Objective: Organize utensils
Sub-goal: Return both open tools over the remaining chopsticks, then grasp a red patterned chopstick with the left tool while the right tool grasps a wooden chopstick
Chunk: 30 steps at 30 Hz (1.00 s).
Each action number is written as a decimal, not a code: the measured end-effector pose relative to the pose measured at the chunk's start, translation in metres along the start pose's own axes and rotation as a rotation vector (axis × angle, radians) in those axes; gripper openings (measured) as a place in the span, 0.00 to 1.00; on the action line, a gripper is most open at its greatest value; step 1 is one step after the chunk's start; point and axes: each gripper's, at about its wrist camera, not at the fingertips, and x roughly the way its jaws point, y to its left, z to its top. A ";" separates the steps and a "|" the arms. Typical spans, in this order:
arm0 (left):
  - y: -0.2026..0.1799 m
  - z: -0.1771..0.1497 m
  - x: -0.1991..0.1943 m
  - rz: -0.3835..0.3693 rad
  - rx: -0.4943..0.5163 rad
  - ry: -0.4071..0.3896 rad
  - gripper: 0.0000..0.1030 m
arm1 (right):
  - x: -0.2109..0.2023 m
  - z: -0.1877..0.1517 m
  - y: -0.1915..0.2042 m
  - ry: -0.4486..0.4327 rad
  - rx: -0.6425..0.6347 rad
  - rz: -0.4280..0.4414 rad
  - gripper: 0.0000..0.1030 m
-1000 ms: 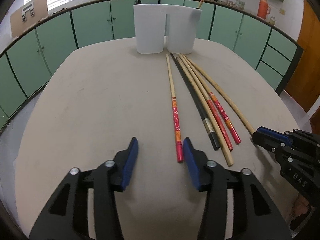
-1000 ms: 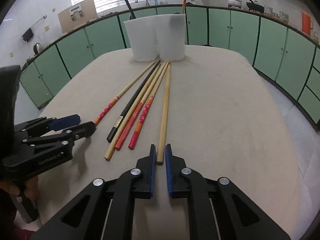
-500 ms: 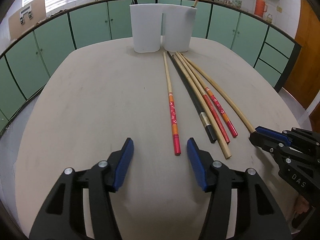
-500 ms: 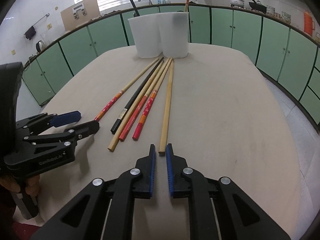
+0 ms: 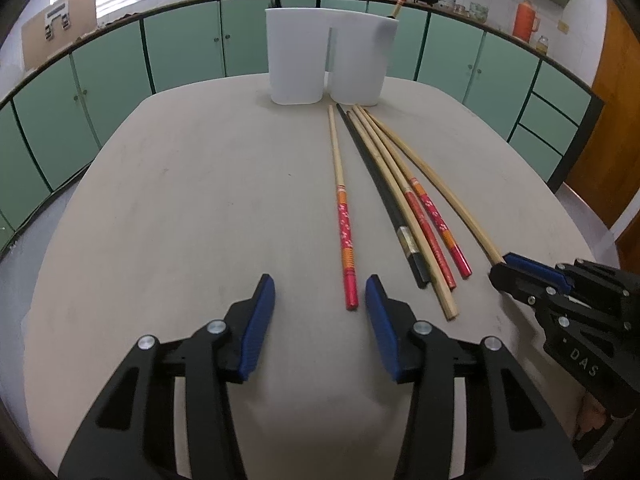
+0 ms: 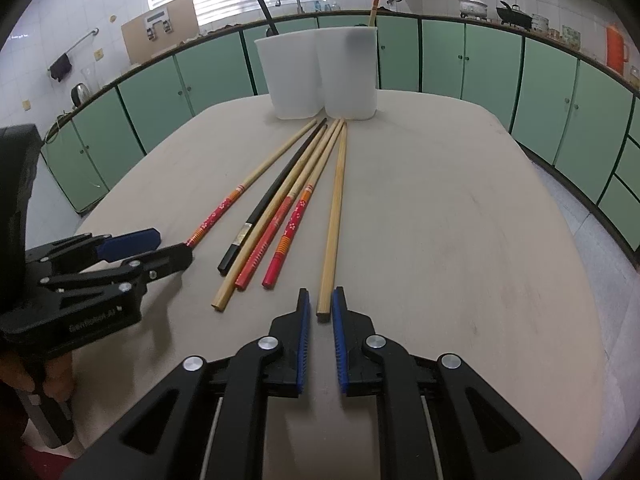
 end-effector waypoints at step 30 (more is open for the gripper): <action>-0.005 0.014 -0.039 0.025 0.071 -0.103 0.04 | -0.023 0.014 -0.010 -0.037 -0.002 -0.021 0.07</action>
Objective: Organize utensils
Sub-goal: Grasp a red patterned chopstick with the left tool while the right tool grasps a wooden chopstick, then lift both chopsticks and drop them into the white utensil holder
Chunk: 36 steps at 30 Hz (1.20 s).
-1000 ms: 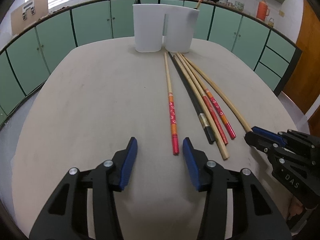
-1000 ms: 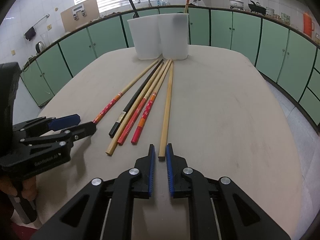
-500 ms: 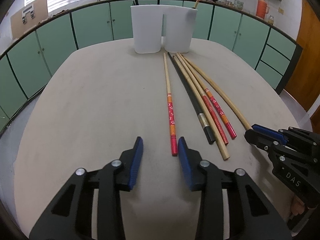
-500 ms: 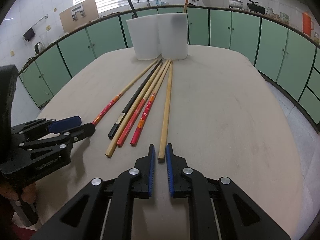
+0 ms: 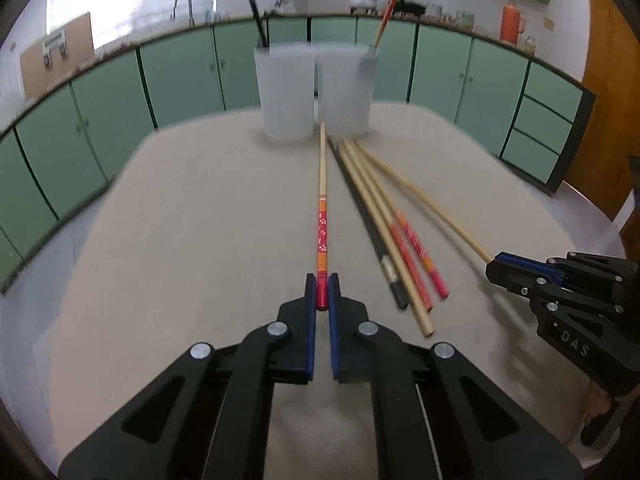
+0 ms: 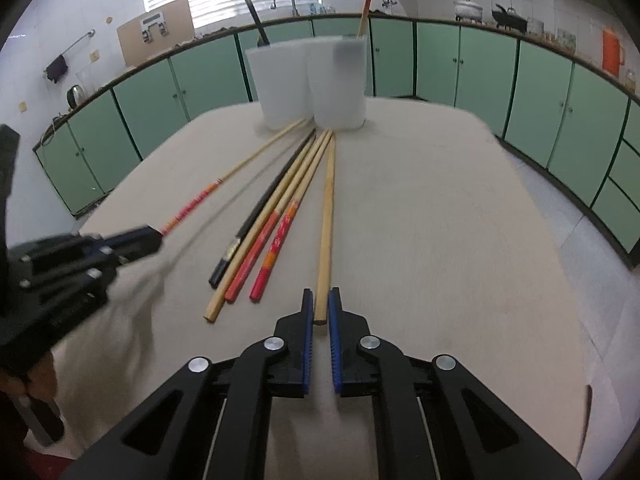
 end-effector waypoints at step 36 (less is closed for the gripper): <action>0.024 0.093 -0.099 -0.045 -0.047 -0.289 0.04 | -0.081 0.097 -0.011 -0.241 -0.048 0.020 0.07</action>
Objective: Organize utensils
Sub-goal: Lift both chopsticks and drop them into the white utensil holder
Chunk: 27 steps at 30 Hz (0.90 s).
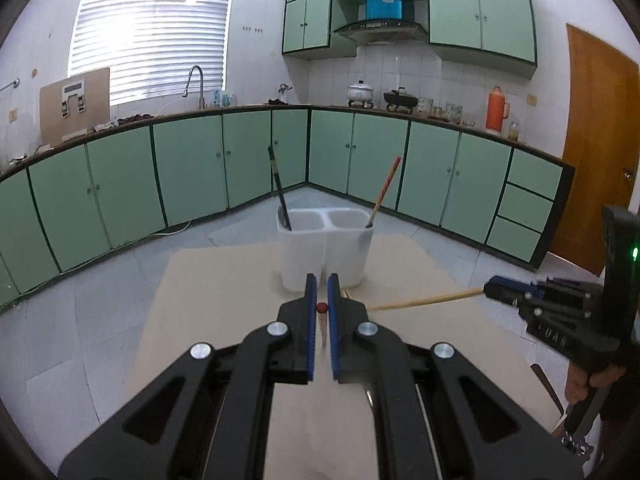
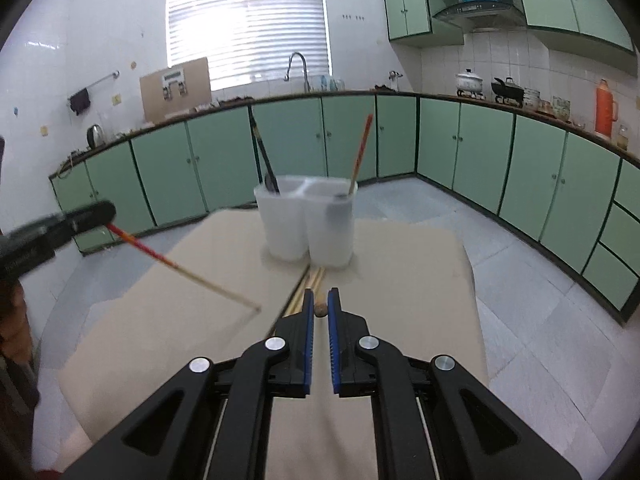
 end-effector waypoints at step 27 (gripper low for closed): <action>0.003 0.109 0.027 -0.072 0.019 -0.138 0.04 | 0.002 0.152 -0.003 -0.113 -0.084 0.127 0.06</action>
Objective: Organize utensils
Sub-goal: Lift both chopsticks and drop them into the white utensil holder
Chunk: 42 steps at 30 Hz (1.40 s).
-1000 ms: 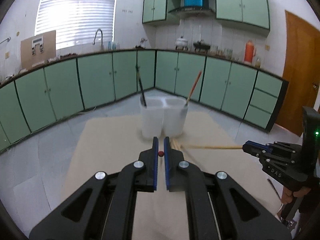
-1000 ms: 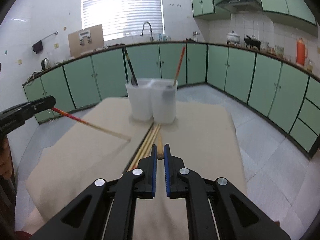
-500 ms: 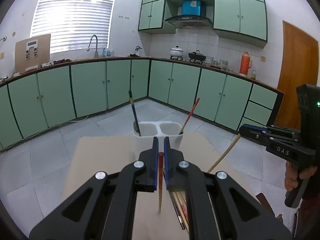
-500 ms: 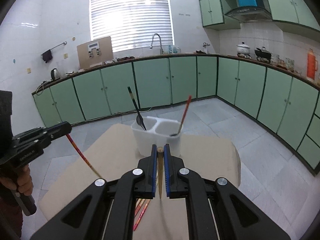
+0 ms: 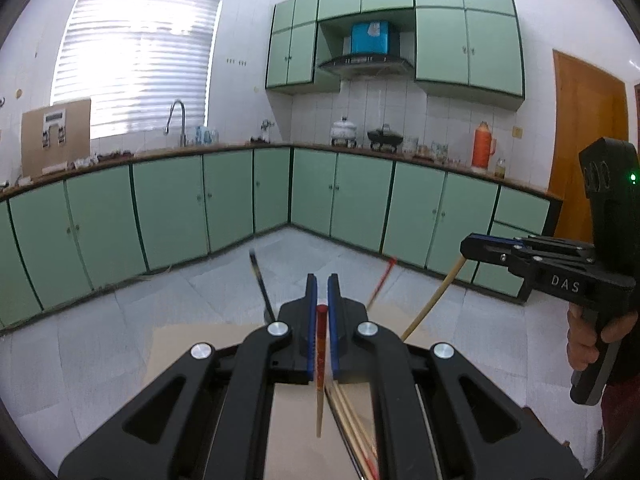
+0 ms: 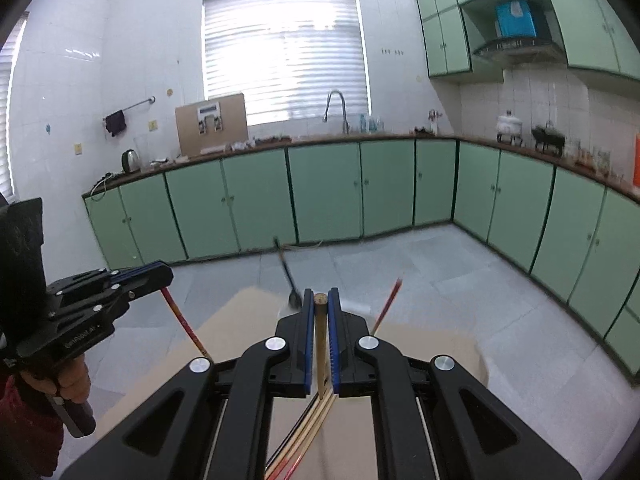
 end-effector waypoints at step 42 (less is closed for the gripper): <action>0.025 0.000 0.170 0.058 0.018 0.122 0.06 | 0.137 -0.015 -0.040 0.151 0.011 -0.080 0.07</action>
